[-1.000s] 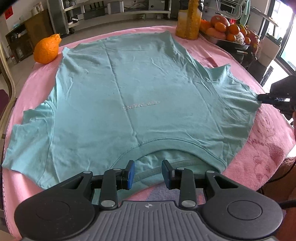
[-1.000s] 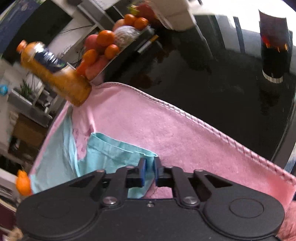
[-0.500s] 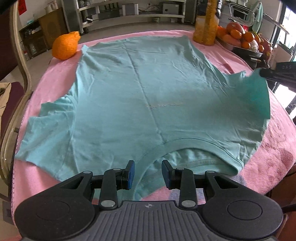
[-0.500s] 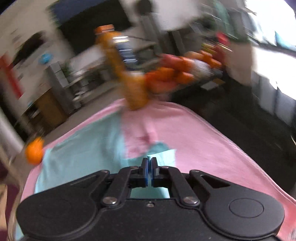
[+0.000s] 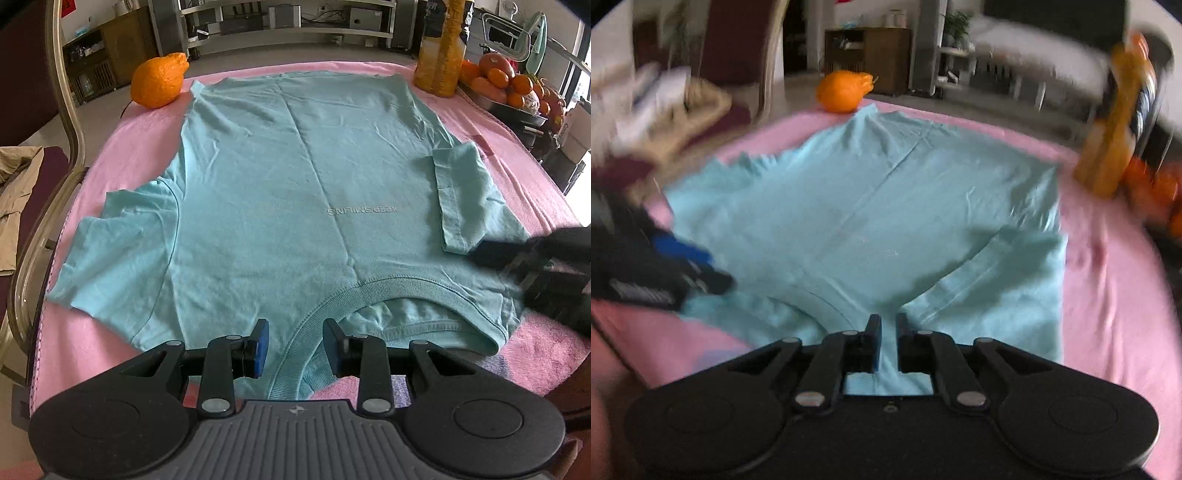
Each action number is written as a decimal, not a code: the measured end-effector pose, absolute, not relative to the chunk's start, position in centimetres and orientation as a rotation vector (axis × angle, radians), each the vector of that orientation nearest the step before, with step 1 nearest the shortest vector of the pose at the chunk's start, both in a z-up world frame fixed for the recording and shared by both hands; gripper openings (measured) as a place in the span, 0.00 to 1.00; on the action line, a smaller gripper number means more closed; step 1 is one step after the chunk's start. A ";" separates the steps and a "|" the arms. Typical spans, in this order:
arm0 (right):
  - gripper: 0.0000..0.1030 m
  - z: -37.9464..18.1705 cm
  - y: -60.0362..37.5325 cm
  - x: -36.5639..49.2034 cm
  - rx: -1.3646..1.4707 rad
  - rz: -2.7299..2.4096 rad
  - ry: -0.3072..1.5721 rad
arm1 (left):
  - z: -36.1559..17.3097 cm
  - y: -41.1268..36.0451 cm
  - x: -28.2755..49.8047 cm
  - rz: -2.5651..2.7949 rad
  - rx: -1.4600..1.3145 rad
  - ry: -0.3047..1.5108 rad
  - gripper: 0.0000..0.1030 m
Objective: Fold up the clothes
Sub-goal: 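Grasp the teal shirt side near the juice bottle with the right gripper, then fold the held shirt side over the shirt body with the right gripper, release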
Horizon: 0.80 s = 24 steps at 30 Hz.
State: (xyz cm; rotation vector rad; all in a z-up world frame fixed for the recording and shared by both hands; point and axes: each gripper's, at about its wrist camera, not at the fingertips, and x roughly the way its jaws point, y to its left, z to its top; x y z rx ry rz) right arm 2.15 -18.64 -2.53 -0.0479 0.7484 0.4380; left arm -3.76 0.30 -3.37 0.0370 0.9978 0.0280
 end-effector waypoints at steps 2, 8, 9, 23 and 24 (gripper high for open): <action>0.15 -2.4 -19.7 2.4 -0.005 0.395 0.749 | -3.5 0.2 -3.7 0.030 0.041 1.002 0.31; 0.07 -3.4 -25.4 4.1 0.196 0.102 0.807 | -4.1 -0.2 -3.6 0.028 0.062 1.017 0.32; 0.07 -3.9 -25.1 4.1 0.175 0.099 0.841 | -4.1 -0.2 -3.6 0.027 0.063 1.021 0.32; 0.13 7.0 -23.3 5.4 0.169 0.205 0.855 | 3.5 1.6 -1.9 -0.094 -0.008 0.950 0.36; 0.15 7.0 -23.1 5.9 0.162 0.206 0.860 | 3.6 1.6 -1.3 -0.092 -0.001 0.953 0.36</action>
